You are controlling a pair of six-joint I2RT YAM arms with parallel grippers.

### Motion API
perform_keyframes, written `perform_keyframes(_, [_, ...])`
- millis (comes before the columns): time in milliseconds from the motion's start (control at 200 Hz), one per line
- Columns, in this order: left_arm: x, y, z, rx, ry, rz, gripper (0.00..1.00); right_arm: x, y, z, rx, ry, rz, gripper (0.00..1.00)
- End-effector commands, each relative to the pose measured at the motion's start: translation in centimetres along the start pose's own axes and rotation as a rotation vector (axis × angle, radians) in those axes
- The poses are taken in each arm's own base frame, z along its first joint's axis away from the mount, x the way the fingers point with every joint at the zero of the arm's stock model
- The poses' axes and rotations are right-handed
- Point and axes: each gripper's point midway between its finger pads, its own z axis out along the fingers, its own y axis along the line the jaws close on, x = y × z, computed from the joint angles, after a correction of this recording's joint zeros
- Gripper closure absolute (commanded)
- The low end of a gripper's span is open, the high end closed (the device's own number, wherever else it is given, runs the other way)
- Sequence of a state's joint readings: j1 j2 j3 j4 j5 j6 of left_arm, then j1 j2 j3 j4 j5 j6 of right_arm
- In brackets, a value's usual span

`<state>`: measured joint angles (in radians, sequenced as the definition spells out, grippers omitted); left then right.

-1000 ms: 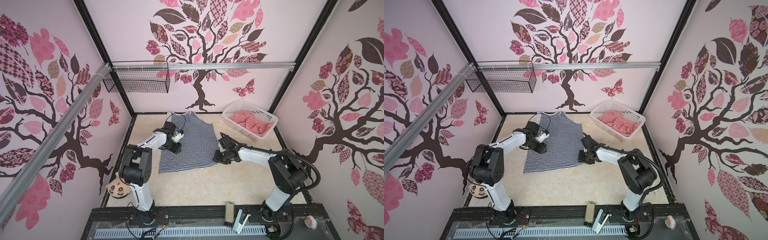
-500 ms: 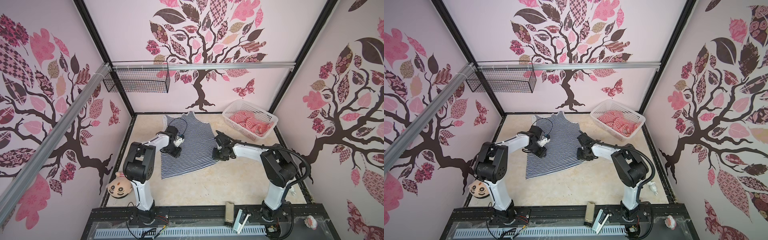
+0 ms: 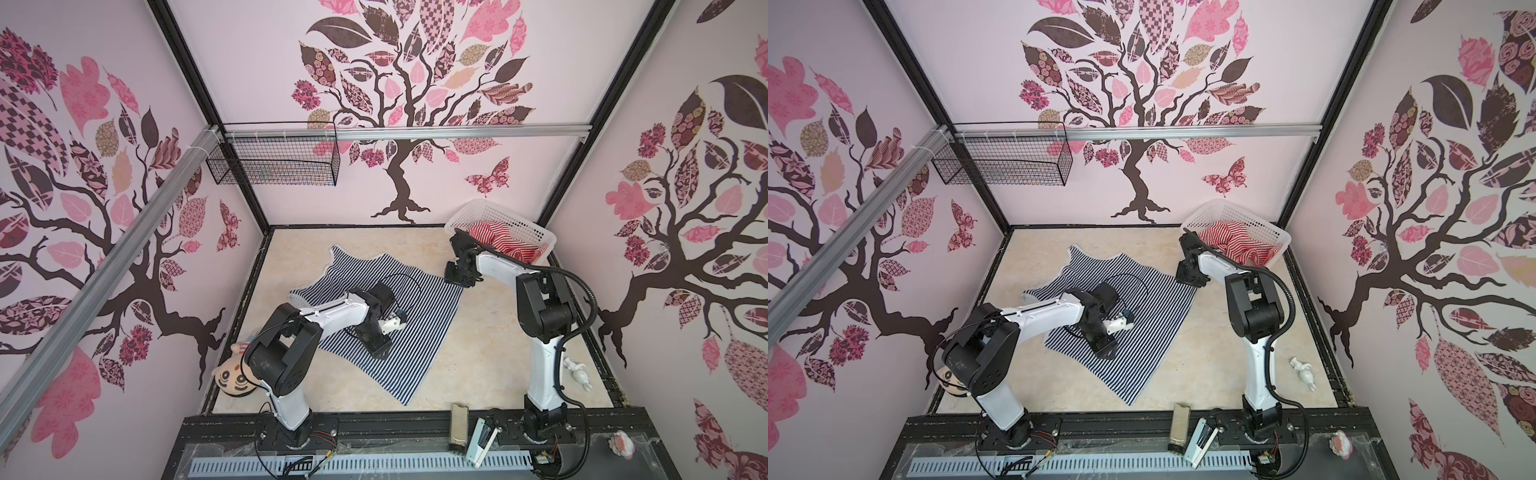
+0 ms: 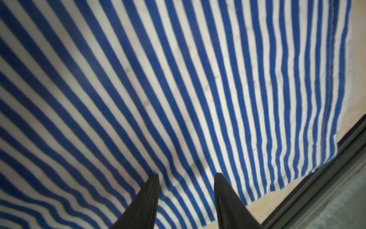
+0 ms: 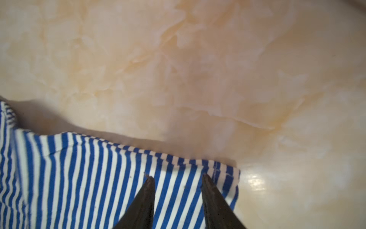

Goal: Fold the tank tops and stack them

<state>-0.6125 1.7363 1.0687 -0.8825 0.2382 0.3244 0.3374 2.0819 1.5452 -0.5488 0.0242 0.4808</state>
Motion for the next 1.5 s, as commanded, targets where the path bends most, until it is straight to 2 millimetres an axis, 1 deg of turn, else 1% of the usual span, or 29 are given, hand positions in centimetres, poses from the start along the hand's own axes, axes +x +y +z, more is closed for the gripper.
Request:
perform_keyframes(0, [-2.1,4.0,-4.2,-0.083,-0.138,-0.103,0.50,2.4,3.5,-4.5,0.004,-0.026,-0.111,0.57])
perform_keyframes(70, [-2.6,7.6,-6.0,-0.149,-0.193,-0.185,0.50,5.4,4.9,-5.3,-0.029,-0.009,-0.139,0.57])
perform_keyframes(140, [-2.5,11.4,-7.3,-0.240,-0.216,-0.254,0.50,8.9,5.9,-5.4,-0.056,0.011,-0.166,0.57])
perform_keyframes(210, [-2.5,14.2,-8.1,-0.268,-0.246,-0.310,0.50,12.1,6.5,-5.2,-0.073,0.044,-0.189,0.57])
perform_keyframes(265, [-2.7,16.1,-8.3,-0.276,-0.258,-0.345,0.50,14.0,6.9,-5.2,-0.073,0.055,-0.205,0.57])
perform_keyframes(315, [-2.8,17.7,-8.2,-0.276,-0.255,-0.373,0.50,15.2,7.0,-5.2,-0.074,0.063,-0.215,0.57])
perform_keyframes(360, [-3.0,18.9,-8.0,-0.275,-0.254,-0.392,0.50,16.0,7.0,-5.0,-0.076,0.072,-0.216,0.57])
perform_keyframes(440, [-3.4,21.0,-7.6,-0.278,-0.257,-0.422,0.50,17.0,6.2,-4.6,-0.076,0.087,-0.202,0.57])
perform_keyframes(550, [-3.8,22.7,-6.9,-0.282,-0.249,-0.459,0.51,18.0,4.9,-3.9,-0.049,0.100,-0.203,0.57])
perform_keyframes(610, [-3.8,23.2,-6.3,-0.291,-0.242,-0.478,0.51,18.4,4.2,-3.4,-0.022,0.107,-0.212,0.57])
perform_keyframes(670, [-3.5,23.3,-5.8,-0.288,-0.231,-0.495,0.51,18.3,3.5,-2.9,0.010,0.104,-0.219,0.57])
perform_keyframes(720, [-3.2,23.2,-5.3,-0.282,-0.218,-0.501,0.51,17.9,2.6,-2.5,0.049,0.095,-0.222,0.57])
perform_keyframes(795, [-2.3,22.8,-4.7,-0.284,-0.197,-0.510,0.51,16.8,0.7,-1.9,0.122,0.085,-0.219,0.57])
perform_keyframes(931, [-0.2,21.2,-3.8,-0.269,-0.159,-0.516,0.51,14.4,-2.4,-1.0,0.153,0.093,-0.163,0.57])
perform_keyframes(1006, [0.9,19.6,-3.2,-0.229,-0.142,-0.525,0.51,12.6,-3.7,-0.8,0.162,0.086,-0.140,0.57])
perform_keyframes(1051, [1.5,18.4,-2.8,-0.194,-0.133,-0.530,0.51,11.6,-4.0,-0.7,0.159,0.081,-0.135,0.57])
perform_keyframes(1111, [2.1,17.0,-2.5,-0.156,-0.127,-0.530,0.52,10.5,-4.0,-0.7,0.158,0.077,-0.139,0.57])
perform_keyframes(1156, [2.5,16.3,-2.4,-0.146,-0.124,-0.526,0.52,9.9,-3.5,-1.0,0.150,0.074,-0.152,0.57])
perform_keyframes(1221, [2.7,15.8,-2.9,-0.149,-0.135,-0.525,0.52,9.3,-2.3,-1.8,0.101,0.065,-0.156,0.58])
perform_keyframes(1261, [2.5,15.8,-3.5,-0.161,-0.152,-0.522,0.52,9.2,-1.5,-2.6,0.068,0.050,-0.155,0.57])
perform_keyframes(1361, [1.2,16.8,-6.2,-0.216,-0.219,-0.516,0.51,9.4,0.3,-4.9,0.008,0.009,-0.161,0.57])
perform_keyframes(1446, [-0.6,18.5,-8.4,-0.280,-0.281,-0.509,0.50,10.7,1.6,-6.4,-0.020,-0.005,-0.173,0.57])
perform_keyframes(1496, [-1.7,19.5,-9.4,-0.303,-0.302,-0.510,0.50,11.9,2.2,-6.8,-0.035,-0.002,-0.179,0.57])
